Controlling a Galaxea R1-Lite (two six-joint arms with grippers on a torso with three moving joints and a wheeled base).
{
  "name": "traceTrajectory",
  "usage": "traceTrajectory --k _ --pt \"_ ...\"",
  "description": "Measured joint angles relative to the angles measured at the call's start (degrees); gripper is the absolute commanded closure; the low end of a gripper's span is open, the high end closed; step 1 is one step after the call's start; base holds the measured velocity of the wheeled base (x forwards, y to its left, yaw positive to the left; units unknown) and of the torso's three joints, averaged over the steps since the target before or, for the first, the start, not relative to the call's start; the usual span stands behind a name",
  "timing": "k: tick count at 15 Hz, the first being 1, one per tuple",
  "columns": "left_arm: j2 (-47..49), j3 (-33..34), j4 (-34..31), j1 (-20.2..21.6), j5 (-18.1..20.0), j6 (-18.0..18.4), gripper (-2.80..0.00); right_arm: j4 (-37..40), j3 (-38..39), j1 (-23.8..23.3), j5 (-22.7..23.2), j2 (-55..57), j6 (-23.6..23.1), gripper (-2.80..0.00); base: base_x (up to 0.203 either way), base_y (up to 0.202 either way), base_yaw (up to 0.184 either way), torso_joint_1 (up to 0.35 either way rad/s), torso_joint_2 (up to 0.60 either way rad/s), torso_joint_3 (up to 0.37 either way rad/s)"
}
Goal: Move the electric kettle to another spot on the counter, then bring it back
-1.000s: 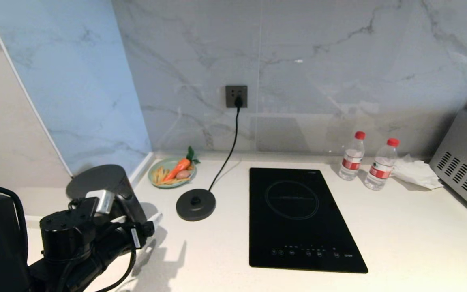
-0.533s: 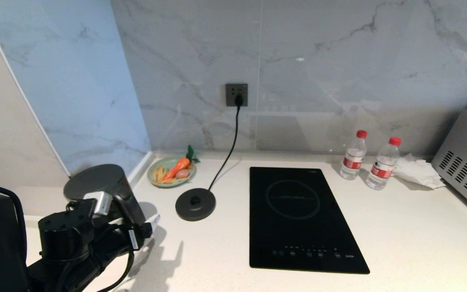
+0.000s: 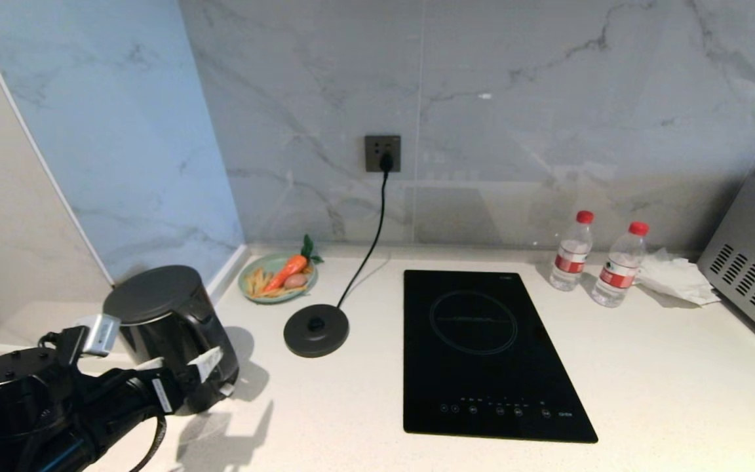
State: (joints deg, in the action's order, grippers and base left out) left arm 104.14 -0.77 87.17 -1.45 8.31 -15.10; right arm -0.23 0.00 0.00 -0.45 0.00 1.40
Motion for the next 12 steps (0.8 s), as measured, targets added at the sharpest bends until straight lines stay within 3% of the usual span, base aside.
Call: traceTrajectory --k 4,8,10,12 --pt "-4.8 0.1 0.0 4.8 1.8 0.0 -2.8 0.0 0.0 0.0 0.0 0.0 0.0 0.0 0.0 0.0 0.0 0.0 0.0 0.0" --pt "-12.1 -4.6 -0.1 6.2 1.9 -0.2 -2.8 0.0 0.0 0.0 0.0 0.0 0.0 0.0 0.0 0.0 0.0 0.0 0.0 0.0" --pt "-16.0 -7.4 -3.4 6.1 2.0 -0.2 -2.8 0.0 0.0 0.0 0.0 0.0 0.0 0.0 0.0 0.0 0.0 0.0 0.0 0.0" --pt "-20.9 -10.8 -10.8 5.9 2.2 -0.3 -2.8 0.0 0.0 0.0 0.0 0.0 0.0 0.0 0.0 0.0 0.0 0.0 0.0 0.0"
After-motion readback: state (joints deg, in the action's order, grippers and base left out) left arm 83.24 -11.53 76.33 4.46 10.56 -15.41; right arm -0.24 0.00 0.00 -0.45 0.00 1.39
